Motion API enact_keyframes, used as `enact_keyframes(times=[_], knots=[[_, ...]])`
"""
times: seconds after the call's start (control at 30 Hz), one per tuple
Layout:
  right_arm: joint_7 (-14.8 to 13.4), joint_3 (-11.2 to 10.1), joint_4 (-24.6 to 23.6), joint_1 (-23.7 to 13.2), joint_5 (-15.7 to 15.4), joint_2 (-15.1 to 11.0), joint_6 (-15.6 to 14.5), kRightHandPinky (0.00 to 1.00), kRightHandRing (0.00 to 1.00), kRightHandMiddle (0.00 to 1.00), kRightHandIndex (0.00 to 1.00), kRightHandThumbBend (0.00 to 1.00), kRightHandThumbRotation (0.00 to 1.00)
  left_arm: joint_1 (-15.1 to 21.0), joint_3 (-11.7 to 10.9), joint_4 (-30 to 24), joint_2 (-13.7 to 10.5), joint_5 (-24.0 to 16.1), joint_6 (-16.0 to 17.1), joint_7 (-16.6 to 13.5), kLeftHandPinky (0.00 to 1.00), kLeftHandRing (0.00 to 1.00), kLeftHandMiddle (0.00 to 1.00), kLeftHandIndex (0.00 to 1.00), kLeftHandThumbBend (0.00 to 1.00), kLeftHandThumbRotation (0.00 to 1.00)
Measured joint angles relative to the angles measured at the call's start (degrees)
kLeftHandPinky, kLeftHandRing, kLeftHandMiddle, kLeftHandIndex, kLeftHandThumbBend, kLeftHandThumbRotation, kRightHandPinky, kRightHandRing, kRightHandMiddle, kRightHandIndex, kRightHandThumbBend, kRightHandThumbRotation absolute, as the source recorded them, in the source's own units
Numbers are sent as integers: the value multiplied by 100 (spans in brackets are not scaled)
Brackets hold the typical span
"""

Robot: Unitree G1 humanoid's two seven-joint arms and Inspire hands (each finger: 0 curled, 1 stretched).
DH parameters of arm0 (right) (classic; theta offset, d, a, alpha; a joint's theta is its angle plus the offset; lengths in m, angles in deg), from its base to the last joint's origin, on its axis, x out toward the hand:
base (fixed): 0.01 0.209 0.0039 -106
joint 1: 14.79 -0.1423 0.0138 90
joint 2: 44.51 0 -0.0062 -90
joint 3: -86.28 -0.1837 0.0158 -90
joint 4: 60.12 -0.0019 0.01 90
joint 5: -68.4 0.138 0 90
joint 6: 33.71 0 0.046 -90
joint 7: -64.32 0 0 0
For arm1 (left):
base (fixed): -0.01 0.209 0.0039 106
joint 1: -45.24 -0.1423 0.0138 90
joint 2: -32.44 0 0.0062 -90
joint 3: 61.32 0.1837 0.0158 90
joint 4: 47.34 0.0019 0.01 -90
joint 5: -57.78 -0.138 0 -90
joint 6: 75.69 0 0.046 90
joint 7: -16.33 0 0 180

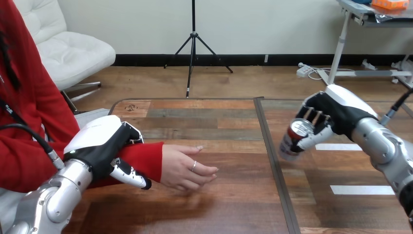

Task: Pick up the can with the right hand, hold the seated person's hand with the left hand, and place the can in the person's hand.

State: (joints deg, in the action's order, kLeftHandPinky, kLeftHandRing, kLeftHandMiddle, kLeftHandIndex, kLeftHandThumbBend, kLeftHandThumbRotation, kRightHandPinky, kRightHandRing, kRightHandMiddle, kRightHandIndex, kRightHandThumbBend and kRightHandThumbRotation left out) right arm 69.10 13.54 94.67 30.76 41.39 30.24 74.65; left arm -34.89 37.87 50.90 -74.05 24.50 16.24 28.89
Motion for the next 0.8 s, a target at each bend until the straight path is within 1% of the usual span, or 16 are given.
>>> enact_keyframes(times=[0.4, 0.8], knots=[[70, 1, -291, 0, 0, 107, -12, 38, 42, 47, 47, 74, 0, 1, 0, 4, 108, -15, -35, -35, 22, 27, 35, 36, 84, 0], [167, 2, -568, 0, 0, 269, -14, 37, 41, 46, 45, 74, 0, 22, 4, 4, 289, -67, -177, -35, 22, 28, 36, 37, 81, 0]])
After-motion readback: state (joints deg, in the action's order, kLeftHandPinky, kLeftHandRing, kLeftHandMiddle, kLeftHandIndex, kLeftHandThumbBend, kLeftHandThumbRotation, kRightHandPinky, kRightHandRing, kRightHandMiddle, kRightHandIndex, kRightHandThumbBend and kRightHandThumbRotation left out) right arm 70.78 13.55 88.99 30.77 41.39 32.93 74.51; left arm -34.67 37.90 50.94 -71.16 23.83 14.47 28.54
